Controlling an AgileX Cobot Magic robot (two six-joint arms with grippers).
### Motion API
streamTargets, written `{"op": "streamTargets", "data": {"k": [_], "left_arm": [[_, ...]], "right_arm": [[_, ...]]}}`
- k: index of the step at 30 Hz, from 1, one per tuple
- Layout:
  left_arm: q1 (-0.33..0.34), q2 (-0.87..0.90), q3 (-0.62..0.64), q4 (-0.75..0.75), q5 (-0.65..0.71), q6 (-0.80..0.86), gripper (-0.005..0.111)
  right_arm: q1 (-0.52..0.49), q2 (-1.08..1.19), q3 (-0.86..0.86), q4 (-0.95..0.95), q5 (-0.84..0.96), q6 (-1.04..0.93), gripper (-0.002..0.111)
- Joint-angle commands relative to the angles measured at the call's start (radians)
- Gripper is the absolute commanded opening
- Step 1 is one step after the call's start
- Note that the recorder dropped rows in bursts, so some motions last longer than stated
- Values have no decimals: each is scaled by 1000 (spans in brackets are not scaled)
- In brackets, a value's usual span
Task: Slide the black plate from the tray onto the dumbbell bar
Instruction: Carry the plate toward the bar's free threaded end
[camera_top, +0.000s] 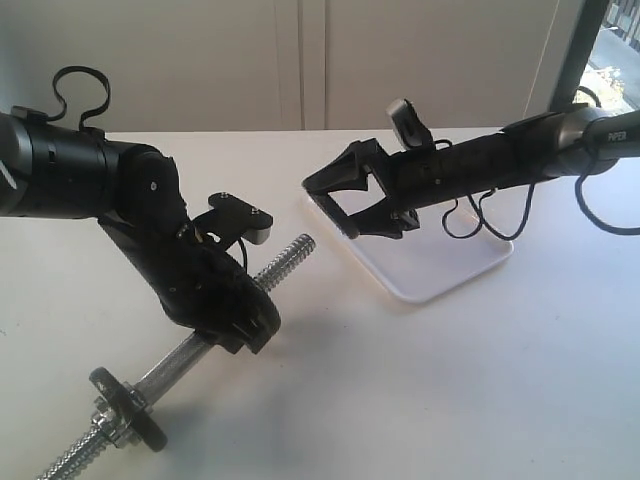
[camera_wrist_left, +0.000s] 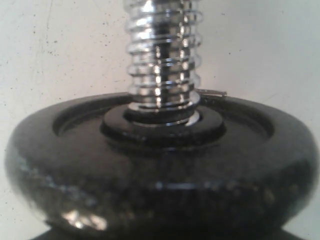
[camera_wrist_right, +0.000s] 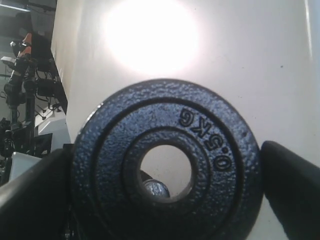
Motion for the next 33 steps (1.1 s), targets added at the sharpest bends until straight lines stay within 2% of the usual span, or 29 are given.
{"op": "streamTargets", "data": {"k": [1, 33], "left_arm": [[-4, -45, -15, -44, -47, -2, 0], [-4, -45, -15, -55, -78, -2, 0]], "right_arm": [[-8, -15, -5, 60, 47, 24, 0], [53, -15, 20, -17, 47, 80, 0]]}}
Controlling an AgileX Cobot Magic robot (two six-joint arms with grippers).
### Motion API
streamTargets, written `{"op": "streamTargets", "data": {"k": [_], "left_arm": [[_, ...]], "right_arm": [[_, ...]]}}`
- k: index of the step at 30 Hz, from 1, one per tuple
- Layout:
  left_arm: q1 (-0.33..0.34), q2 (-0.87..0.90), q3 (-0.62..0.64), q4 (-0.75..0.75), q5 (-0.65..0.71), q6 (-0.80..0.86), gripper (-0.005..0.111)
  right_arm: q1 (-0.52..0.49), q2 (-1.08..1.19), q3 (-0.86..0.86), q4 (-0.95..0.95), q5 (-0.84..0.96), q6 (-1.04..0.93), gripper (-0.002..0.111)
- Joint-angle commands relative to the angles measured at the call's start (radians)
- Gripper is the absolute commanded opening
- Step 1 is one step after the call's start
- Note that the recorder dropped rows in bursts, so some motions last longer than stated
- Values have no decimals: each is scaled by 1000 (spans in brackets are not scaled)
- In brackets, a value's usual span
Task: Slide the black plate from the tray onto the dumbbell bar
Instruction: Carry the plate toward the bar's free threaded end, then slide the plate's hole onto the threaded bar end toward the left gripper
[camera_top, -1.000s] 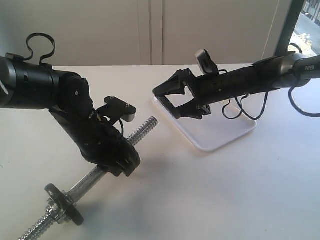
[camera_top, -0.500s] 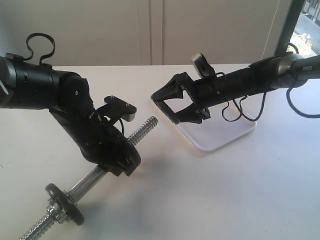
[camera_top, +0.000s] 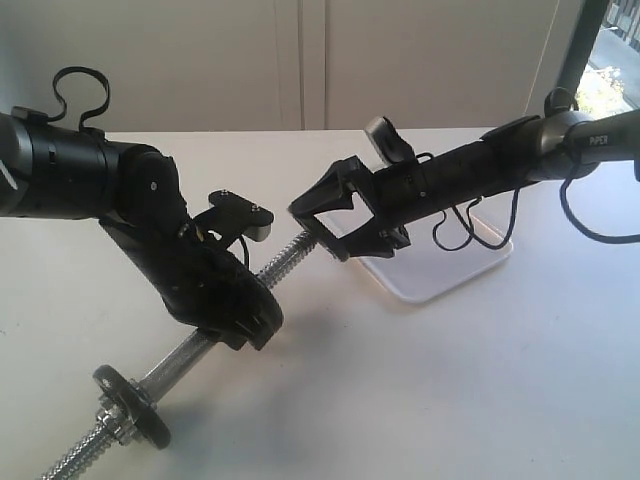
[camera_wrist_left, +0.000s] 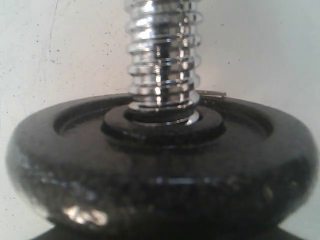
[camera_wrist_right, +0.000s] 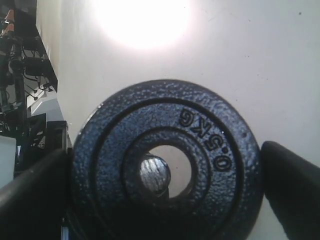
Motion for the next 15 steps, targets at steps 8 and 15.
{"op": "streamTargets", "data": {"k": [8, 15], "left_arm": [[-4, -45, -15, -44, -57, -2, 0], [-4, -45, -15, -44, -63, -2, 0]], "right_arm": [[19, -17, 20, 124, 41, 0, 0], [19, -17, 20, 122, 41, 0, 0]]}}
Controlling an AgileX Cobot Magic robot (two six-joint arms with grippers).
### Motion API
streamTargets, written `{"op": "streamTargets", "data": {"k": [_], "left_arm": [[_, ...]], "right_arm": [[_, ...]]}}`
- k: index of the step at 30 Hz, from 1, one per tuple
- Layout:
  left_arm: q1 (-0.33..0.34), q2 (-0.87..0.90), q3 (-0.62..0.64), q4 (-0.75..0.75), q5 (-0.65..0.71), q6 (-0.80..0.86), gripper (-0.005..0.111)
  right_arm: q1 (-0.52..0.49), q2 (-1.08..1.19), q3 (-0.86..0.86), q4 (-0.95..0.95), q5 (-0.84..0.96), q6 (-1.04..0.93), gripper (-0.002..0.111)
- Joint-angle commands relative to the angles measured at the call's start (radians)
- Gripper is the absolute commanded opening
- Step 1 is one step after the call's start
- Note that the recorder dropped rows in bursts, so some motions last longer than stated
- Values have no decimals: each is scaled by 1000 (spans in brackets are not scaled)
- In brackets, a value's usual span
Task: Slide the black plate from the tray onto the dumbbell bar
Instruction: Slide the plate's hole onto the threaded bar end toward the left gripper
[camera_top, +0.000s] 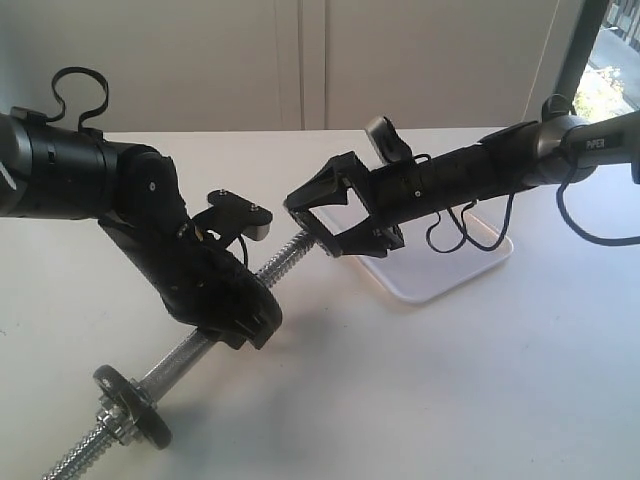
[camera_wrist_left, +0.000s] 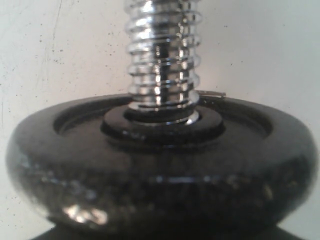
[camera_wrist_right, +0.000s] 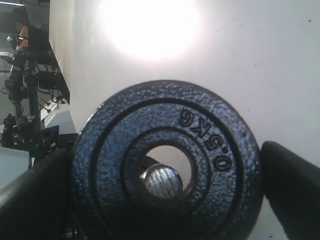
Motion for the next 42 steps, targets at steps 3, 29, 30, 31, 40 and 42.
{"op": "streamTargets", "data": {"k": [3, 29, 30, 31, 40, 42], "left_arm": [[-4, -45, -19, -44, -64, 2, 0], [-4, -45, -19, -44, -93, -9, 0], [-4, -45, -19, -44, -93, -9, 0], [-4, -45, -19, -44, -93, -9, 0], [-4, -45, -19, -44, -100, -26, 0], [-4, -45, -19, -44, -100, -29, 0]], "right_arm": [[8, -17, 17, 59, 61, -2, 0], [17, -20, 36, 75, 61, 25, 0], [17, -20, 36, 75, 61, 25, 0], [17, -25, 36, 75, 61, 25, 0], [17, -59, 36, 75, 61, 25, 0], [17, -59, 36, 75, 61, 25, 0]]}}
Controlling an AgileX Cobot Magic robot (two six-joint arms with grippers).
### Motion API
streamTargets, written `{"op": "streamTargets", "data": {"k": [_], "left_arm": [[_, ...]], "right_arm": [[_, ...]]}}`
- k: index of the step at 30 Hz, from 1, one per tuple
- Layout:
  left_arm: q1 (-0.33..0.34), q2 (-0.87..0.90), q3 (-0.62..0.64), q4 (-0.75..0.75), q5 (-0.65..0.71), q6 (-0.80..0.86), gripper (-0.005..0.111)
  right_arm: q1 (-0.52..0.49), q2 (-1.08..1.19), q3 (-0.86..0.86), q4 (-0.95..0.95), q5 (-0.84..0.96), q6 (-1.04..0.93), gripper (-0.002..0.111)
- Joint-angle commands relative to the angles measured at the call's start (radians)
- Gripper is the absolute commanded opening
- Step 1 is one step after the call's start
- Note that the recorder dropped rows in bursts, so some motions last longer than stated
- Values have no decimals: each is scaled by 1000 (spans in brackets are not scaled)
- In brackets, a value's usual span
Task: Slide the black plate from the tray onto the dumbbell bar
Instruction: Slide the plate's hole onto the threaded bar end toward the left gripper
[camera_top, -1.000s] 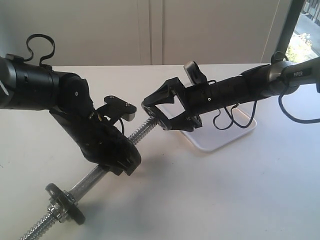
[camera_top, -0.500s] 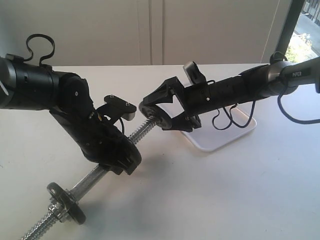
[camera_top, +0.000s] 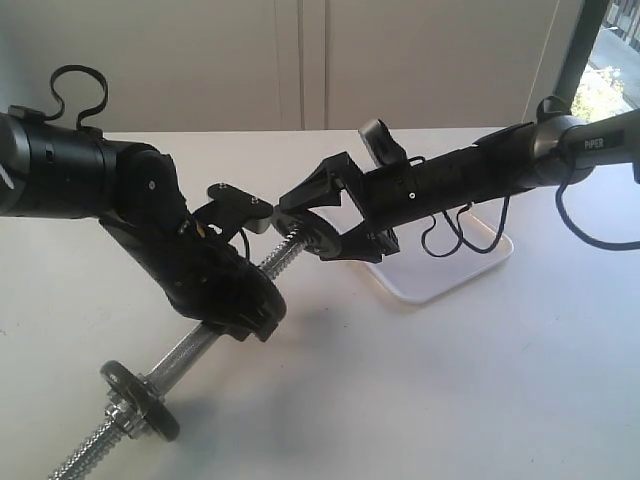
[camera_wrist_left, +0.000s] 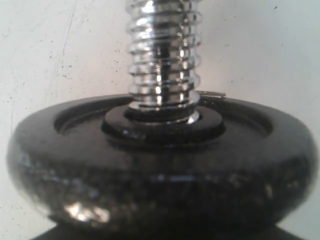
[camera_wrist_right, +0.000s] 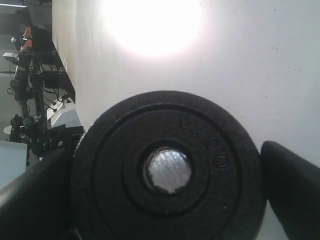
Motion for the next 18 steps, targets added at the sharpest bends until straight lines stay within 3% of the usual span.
{"op": "streamTargets", "data": {"k": [1, 18], "left_arm": [[-4, -41, -19, -39, -66, -14, 0], [-4, -41, -19, -76, -119, -17, 0]], "right_arm": [[1, -33, 0, 58, 63, -2, 0], [74, -30, 0, 84, 63, -38, 0]]}}
